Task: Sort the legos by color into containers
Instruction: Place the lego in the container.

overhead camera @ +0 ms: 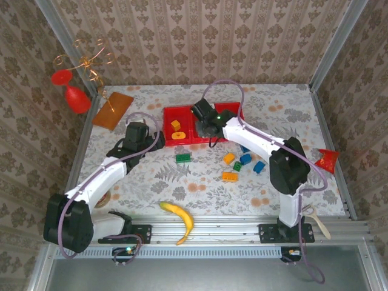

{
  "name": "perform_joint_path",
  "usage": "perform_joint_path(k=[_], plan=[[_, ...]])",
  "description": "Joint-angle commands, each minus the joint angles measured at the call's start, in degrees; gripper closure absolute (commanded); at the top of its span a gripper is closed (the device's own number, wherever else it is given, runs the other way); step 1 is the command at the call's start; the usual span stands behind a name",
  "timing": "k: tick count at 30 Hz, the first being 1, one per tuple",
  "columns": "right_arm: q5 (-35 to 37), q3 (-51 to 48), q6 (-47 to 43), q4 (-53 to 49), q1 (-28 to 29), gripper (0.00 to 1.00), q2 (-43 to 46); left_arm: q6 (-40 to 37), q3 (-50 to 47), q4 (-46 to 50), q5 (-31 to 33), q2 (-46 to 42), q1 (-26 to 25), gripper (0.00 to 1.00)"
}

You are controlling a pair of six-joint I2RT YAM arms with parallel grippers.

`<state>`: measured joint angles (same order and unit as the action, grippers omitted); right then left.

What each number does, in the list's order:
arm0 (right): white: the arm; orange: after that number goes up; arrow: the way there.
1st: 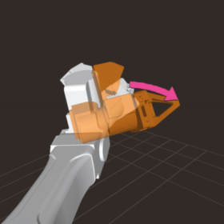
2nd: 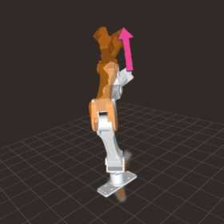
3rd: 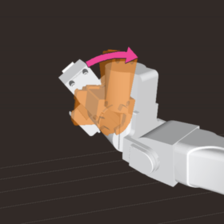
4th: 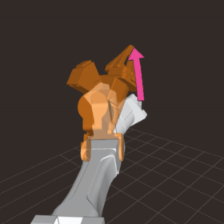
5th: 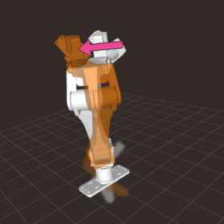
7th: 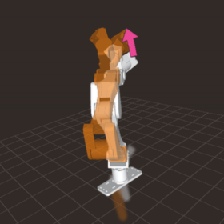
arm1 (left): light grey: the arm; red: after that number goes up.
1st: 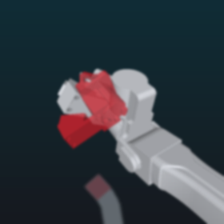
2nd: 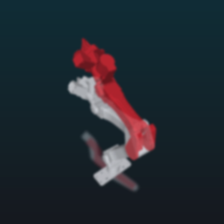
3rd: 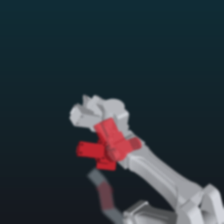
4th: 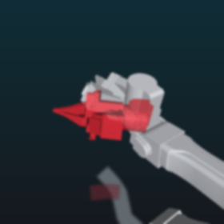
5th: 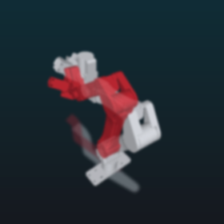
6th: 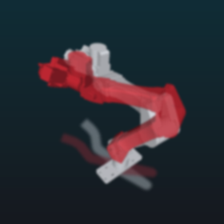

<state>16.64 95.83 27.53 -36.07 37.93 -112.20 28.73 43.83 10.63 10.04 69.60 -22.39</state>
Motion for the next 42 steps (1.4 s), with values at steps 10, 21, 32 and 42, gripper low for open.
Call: perform_joint_path(k=[10,21,32,42], plan=[[-0.98,11.87,-4.57,3.13,-3.54,0.77,-11.35,1.56,-0.86,-0.48,-1.8,-1.58,0.42,0.0],[-1.57,17.87,-5.66,2.94,-4.01,0.69,-17.25,1.68,-0.87,-0.54,-2.56,-1.38,0.42,0.0],[-0.94,18.08,-6.2,1.6,-4.09,0.46,-15.93,1.59,-0.78,-0.35,-2.98,-1.49,0.49,0.0],[-0.98,11.77,-5.11,2.3,-4.09,0.42,-6.77,1.77,-0.9,-0.17,-2.78,-2.23,0.51,0.0]])
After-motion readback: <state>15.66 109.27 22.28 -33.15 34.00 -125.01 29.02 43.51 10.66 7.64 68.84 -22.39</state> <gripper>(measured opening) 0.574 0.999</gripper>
